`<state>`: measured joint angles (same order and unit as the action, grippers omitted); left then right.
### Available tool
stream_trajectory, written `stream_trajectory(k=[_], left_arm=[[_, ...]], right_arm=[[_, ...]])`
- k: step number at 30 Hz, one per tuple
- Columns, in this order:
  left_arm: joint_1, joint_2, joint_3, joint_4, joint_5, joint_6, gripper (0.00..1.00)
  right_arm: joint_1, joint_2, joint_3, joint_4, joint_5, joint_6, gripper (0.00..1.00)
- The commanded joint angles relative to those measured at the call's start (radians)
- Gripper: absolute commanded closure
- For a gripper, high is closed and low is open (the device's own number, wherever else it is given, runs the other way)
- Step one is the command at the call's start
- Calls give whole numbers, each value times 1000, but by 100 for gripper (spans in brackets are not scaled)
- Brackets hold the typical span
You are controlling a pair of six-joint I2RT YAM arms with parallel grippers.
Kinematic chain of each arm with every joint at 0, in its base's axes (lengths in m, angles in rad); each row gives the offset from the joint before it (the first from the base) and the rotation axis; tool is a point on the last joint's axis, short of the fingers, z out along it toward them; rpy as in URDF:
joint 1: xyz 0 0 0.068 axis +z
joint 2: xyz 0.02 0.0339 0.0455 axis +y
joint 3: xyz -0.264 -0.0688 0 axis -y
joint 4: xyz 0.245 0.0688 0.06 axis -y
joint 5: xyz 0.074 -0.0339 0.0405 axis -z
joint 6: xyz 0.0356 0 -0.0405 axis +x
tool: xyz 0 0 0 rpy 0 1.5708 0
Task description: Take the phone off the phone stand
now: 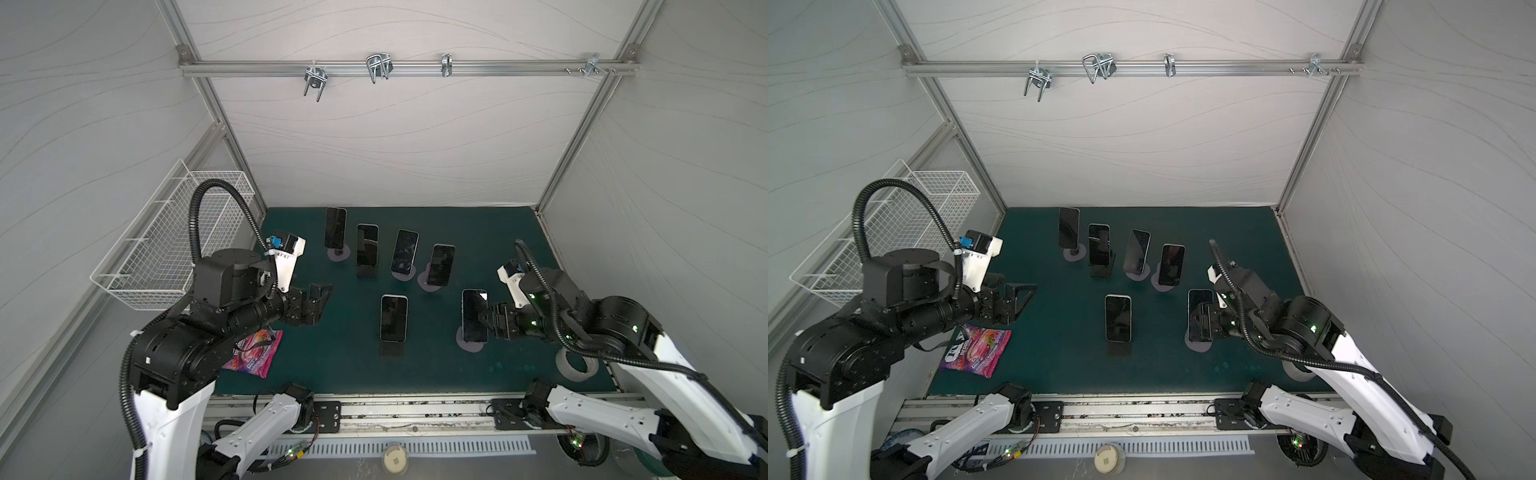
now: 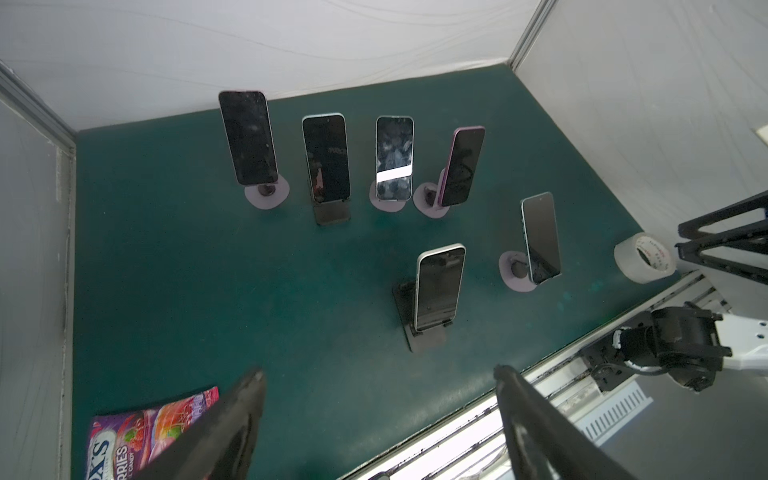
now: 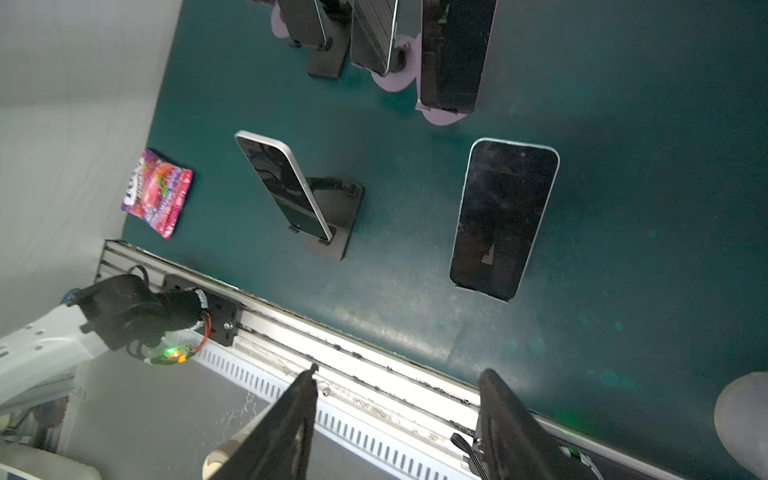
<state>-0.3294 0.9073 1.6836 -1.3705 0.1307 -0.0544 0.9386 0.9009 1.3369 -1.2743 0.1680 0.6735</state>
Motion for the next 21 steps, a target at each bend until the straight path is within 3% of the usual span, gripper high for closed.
stream_trajectory(k=[1, 5, 12, 21], left_arm=[[-3, -11, -56, 52, -8, -94, 14], [-3, -33, -144, 73, -78, -178, 15], [-3, 4, -168, -76, -238, -169, 13], [-10, -2, -267, -141, -299, -226, 8]], right_arm=[[18, 6, -5, -37, 39, 61, 36], [19, 6, -26, 6, 22, 62, 35], [20, 55, -26, -13, 31, 29, 33], [19, 85, -66, -19, 75, 8, 27]])
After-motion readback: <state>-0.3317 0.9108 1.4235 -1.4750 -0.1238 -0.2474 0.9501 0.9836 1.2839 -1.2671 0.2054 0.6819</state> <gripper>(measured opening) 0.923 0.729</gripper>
